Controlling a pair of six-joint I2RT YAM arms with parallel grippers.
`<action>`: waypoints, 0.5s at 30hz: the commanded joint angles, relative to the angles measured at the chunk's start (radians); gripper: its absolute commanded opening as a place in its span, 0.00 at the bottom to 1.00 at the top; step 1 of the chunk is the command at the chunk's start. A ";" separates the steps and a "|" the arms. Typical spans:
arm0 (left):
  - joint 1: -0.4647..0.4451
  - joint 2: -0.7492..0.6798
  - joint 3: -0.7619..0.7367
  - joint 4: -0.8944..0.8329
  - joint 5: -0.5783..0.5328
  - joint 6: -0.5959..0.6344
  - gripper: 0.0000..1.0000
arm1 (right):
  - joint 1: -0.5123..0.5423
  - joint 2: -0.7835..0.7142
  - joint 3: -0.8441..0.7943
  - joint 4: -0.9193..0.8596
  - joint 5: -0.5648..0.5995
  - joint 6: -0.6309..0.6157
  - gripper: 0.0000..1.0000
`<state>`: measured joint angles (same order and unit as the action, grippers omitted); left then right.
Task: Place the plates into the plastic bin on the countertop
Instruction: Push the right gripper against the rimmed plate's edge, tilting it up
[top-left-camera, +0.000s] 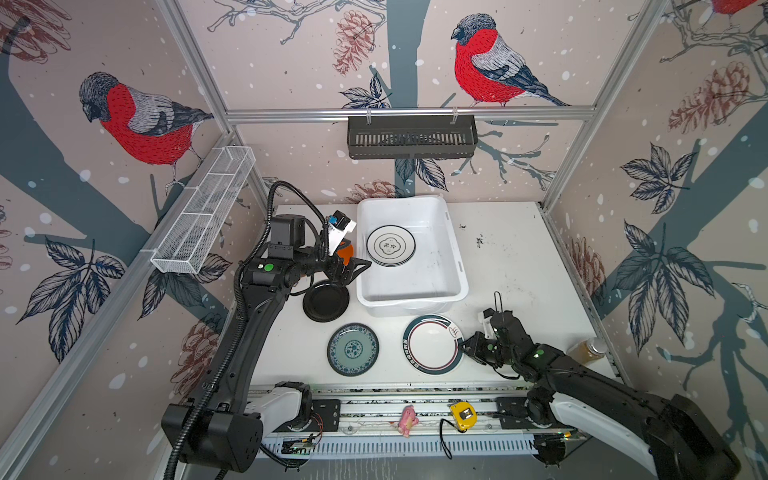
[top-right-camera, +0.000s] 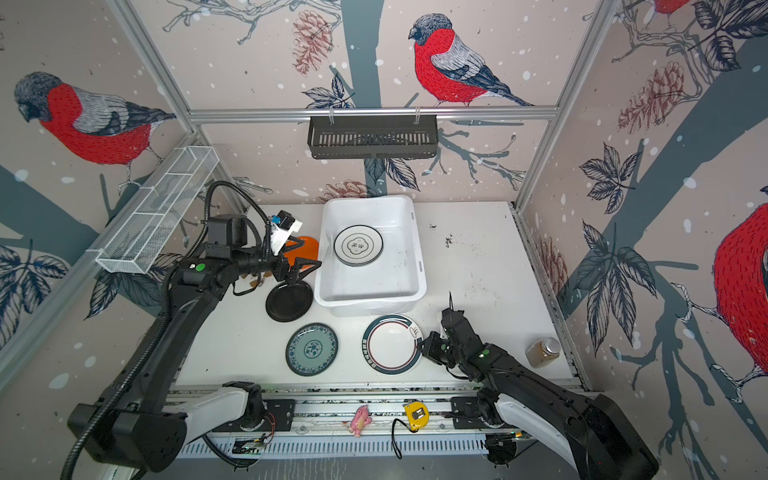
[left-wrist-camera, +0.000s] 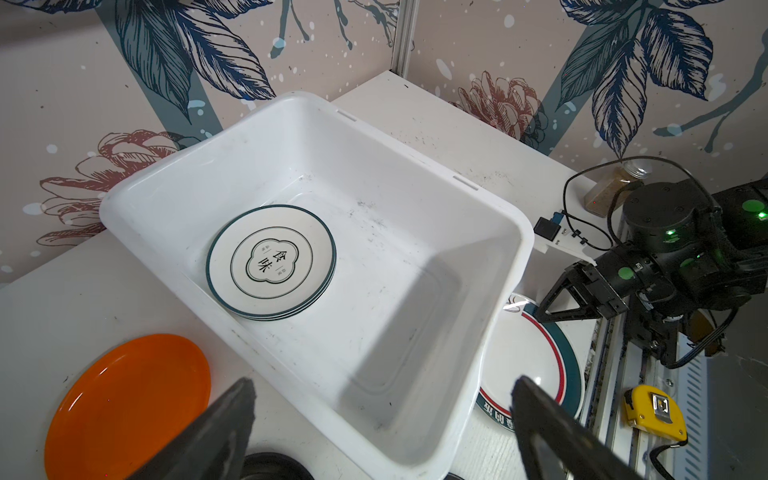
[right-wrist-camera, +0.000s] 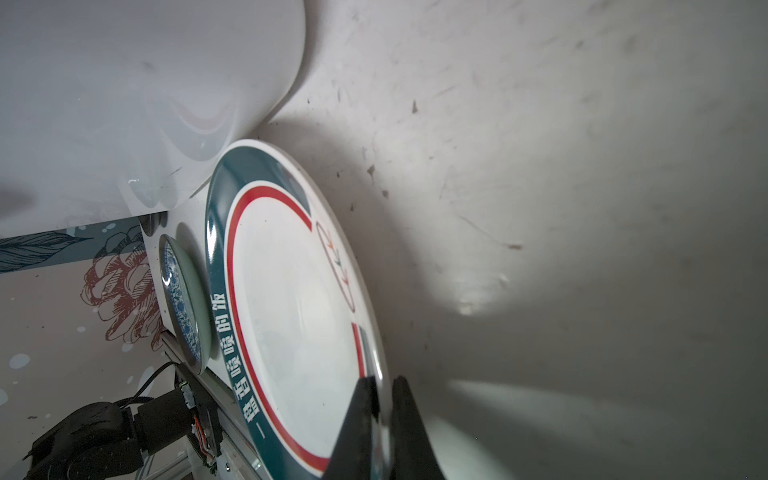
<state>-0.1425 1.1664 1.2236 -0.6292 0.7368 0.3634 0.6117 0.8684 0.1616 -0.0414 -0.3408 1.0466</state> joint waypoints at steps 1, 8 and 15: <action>0.000 -0.003 -0.003 0.029 0.021 -0.007 0.95 | -0.009 -0.015 -0.007 -0.049 0.024 -0.016 0.08; 0.000 -0.009 -0.003 0.032 0.024 -0.018 0.95 | -0.025 -0.060 -0.007 -0.090 0.017 -0.036 0.04; 0.000 -0.011 0.004 0.038 0.017 -0.024 0.95 | -0.032 -0.107 0.010 -0.114 -0.004 -0.054 0.03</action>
<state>-0.1425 1.1599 1.2201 -0.6170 0.7372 0.3393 0.5819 0.7700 0.1623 -0.0883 -0.3653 1.0180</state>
